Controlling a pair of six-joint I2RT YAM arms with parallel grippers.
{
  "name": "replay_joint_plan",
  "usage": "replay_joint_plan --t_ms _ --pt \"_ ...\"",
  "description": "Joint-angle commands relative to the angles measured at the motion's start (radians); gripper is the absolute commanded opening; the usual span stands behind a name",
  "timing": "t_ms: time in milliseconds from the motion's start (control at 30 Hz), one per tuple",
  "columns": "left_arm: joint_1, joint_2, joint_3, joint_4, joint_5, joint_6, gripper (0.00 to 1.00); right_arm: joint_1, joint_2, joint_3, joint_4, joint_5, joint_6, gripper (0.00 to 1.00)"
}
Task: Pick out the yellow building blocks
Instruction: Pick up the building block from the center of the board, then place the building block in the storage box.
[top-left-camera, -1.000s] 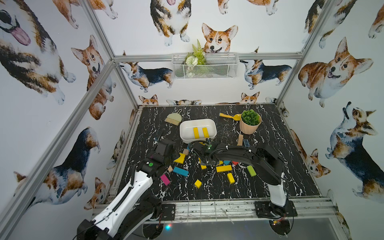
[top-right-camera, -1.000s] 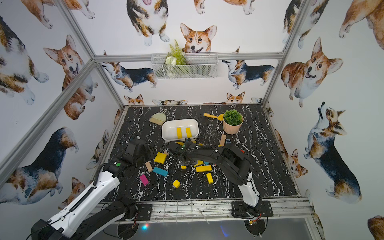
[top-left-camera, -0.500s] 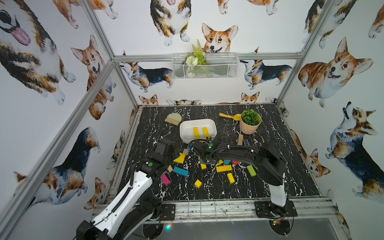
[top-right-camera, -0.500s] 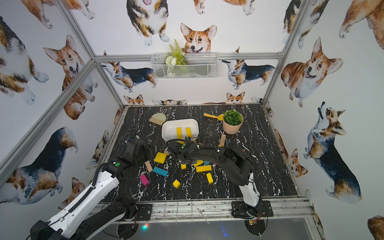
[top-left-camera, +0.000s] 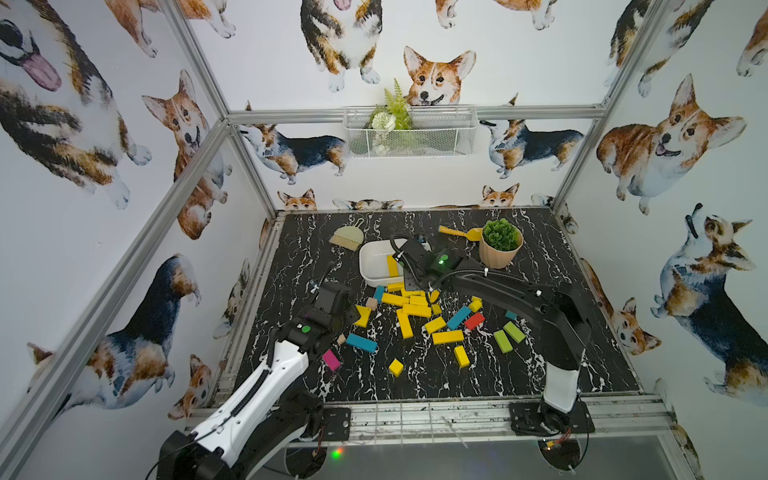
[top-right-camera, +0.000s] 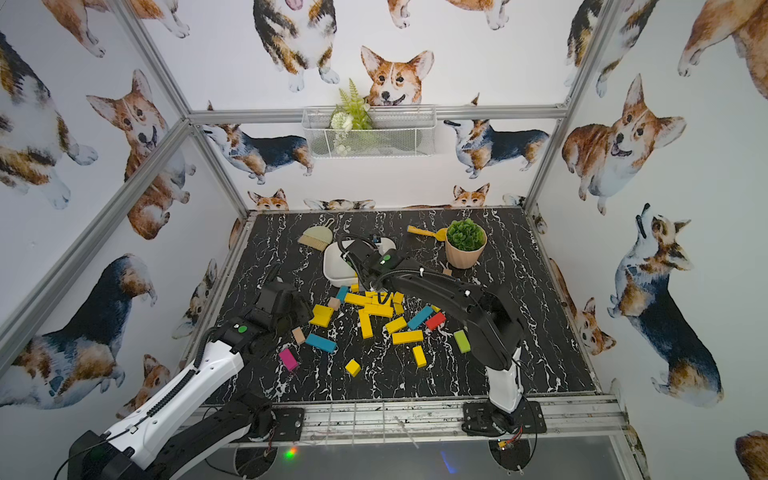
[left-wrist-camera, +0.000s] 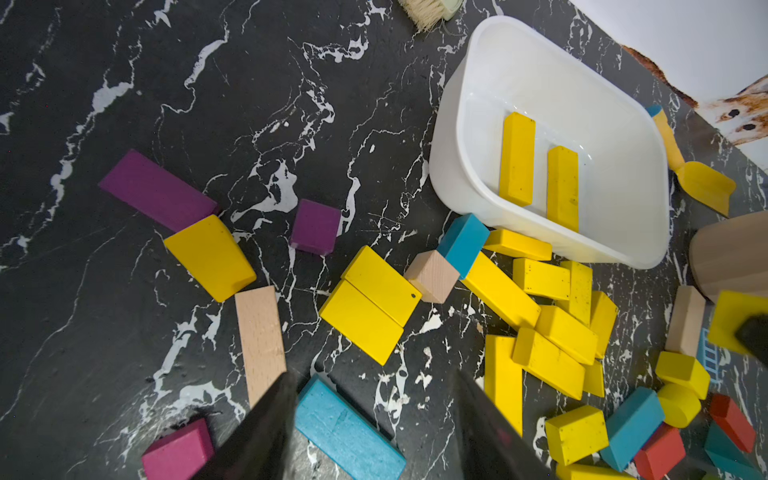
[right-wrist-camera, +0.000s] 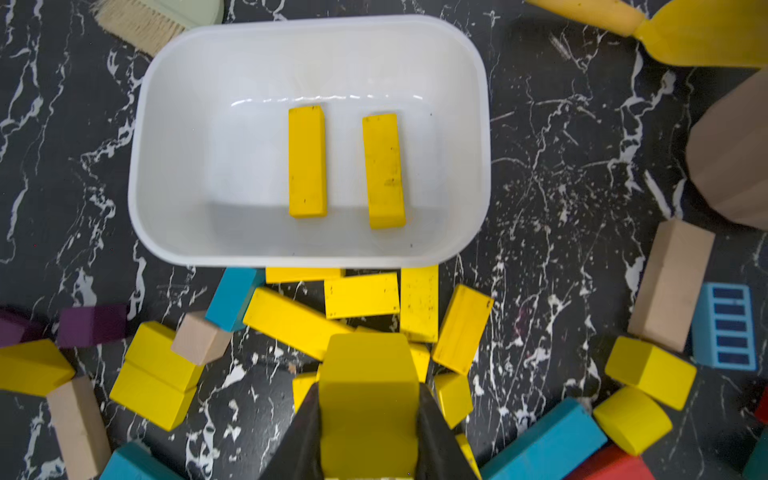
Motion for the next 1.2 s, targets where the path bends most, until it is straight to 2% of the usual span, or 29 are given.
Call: replay_joint_plan --t_ms 0,333,600,700,933,1100,1167 --pt "0.001 -0.019 -0.002 0.002 -0.011 0.009 0.62 -0.040 0.077 0.105 -0.009 -0.052 -0.104 0.24" --pt "0.000 -0.081 -0.011 -0.056 -0.028 0.007 0.62 -0.123 0.448 0.560 -0.128 -0.109 -0.155 0.25" --pt "0.002 -0.121 -0.012 -0.092 -0.058 -0.009 0.61 -0.149 0.622 0.726 -0.141 -0.161 -0.135 0.31" --pt "0.001 -0.126 -0.007 -0.095 -0.056 -0.011 0.61 -0.154 0.674 0.790 -0.161 -0.167 -0.141 0.37" --pt "0.000 -0.125 -0.007 -0.092 -0.033 -0.010 0.61 -0.157 0.682 0.827 -0.182 -0.146 -0.153 0.58" --pt "0.000 -0.092 0.008 -0.058 0.017 -0.008 0.60 -0.157 0.596 0.802 -0.187 -0.171 -0.167 0.59" --pt "-0.010 -0.058 0.032 -0.049 0.030 -0.002 0.60 -0.154 0.504 0.732 -0.153 -0.188 -0.177 0.58"
